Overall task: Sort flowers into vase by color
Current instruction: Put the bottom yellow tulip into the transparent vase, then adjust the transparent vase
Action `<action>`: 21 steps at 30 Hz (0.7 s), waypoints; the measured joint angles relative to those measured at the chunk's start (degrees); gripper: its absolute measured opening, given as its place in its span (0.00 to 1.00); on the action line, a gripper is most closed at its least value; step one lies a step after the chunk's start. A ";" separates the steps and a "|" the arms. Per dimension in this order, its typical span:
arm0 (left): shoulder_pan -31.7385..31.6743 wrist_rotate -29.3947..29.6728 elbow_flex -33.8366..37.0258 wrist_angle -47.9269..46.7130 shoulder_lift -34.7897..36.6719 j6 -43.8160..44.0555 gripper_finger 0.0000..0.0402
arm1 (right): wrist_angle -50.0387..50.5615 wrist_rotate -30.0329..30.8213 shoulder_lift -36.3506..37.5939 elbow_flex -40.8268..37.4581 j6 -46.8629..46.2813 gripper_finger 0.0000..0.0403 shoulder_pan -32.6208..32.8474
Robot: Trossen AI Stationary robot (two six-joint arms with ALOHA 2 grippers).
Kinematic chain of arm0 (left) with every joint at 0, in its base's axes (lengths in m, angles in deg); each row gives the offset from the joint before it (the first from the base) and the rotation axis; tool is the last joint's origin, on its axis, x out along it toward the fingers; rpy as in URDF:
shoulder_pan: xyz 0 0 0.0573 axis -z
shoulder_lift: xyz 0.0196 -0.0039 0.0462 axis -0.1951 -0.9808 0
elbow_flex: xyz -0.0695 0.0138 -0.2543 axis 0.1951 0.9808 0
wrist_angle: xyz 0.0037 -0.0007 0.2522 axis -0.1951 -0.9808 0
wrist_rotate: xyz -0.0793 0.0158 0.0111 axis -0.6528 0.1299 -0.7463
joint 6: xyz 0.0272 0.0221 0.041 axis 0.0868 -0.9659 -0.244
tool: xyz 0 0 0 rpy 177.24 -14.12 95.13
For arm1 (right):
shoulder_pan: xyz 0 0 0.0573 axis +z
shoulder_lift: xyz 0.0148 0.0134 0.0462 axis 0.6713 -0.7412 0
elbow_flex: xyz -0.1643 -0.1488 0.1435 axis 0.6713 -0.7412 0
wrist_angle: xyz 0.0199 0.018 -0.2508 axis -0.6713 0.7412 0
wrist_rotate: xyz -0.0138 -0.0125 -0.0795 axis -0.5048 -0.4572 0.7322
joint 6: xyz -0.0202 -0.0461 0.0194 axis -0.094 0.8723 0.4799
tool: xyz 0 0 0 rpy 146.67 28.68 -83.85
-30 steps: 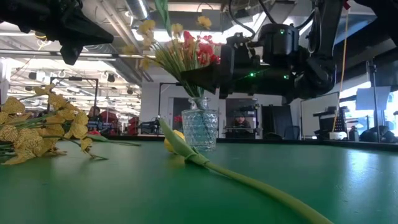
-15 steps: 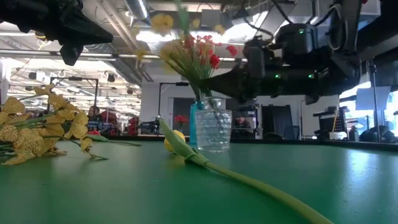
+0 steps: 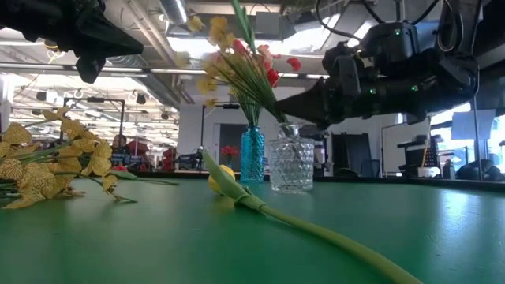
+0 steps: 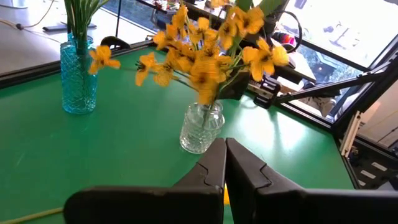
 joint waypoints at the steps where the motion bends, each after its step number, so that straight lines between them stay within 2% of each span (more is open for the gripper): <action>1: -0.01 0.00 0.00 -0.01 0.00 0.02 0.00 | 0.33 0.02 0.00 0.00 0.01 0.01 0.00; 10: -0.02 0.00 0.00 0.03 0.00 0.00 0.00 | 1.15 -0.13 0.00 0.02 0.05 0.04 0.00; 21: 0.00 0.00 0.00 0.01 0.00 0.00 0.00 | 3.01 -0.52 0.04 0.11 -1.31 0.34 0.02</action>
